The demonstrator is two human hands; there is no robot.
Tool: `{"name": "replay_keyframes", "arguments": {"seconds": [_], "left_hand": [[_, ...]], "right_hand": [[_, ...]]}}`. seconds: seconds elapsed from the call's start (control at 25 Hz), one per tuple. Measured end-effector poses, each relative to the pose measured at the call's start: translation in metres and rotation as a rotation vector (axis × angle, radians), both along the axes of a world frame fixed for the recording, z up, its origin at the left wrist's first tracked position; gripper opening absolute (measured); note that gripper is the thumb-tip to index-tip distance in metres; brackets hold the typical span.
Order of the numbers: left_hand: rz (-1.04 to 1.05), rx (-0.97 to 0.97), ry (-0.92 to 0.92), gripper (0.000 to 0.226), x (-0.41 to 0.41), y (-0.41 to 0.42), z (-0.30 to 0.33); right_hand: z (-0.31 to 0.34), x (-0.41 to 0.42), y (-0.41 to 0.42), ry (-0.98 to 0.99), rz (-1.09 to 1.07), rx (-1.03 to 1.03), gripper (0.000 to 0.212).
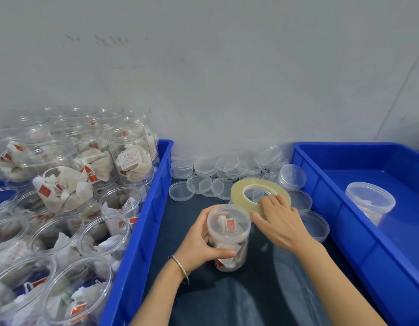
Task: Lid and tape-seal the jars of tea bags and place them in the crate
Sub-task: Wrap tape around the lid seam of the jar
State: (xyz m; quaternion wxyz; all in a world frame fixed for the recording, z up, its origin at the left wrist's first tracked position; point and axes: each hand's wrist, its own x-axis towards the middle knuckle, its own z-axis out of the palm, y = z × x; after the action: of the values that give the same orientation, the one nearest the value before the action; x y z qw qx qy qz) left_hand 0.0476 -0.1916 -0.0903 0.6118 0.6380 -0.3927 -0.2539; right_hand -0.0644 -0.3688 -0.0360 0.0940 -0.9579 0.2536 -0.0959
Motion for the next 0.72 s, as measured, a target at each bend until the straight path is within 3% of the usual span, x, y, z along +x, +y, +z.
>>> {"name": "replay_keyframes", "arguments": {"seconds": [0.12,0.24,0.36,0.48,0.72], "left_hand": [[-0.037,0.043,0.028,0.093,0.003,-0.001,0.000],[-0.086,0.090,0.045,0.079,0.008,0.000,0.003],[-0.063,0.102,0.041,0.072,0.009,0.004,0.005],[0.014,0.084,-0.004,0.080,0.008,0.005,0.009],[0.127,0.033,-0.078,0.099,-0.018,-0.006,0.006]], "right_hand": [[0.003,0.000,0.000,0.041,0.074,0.025,0.026],[0.004,-0.001,-0.004,0.092,0.118,0.024,0.032],[0.005,-0.006,-0.007,0.021,0.122,0.056,0.041],[0.004,-0.011,-0.008,-0.025,0.099,0.099,0.044],[0.000,-0.016,-0.001,-0.044,0.073,0.165,0.020]]}}
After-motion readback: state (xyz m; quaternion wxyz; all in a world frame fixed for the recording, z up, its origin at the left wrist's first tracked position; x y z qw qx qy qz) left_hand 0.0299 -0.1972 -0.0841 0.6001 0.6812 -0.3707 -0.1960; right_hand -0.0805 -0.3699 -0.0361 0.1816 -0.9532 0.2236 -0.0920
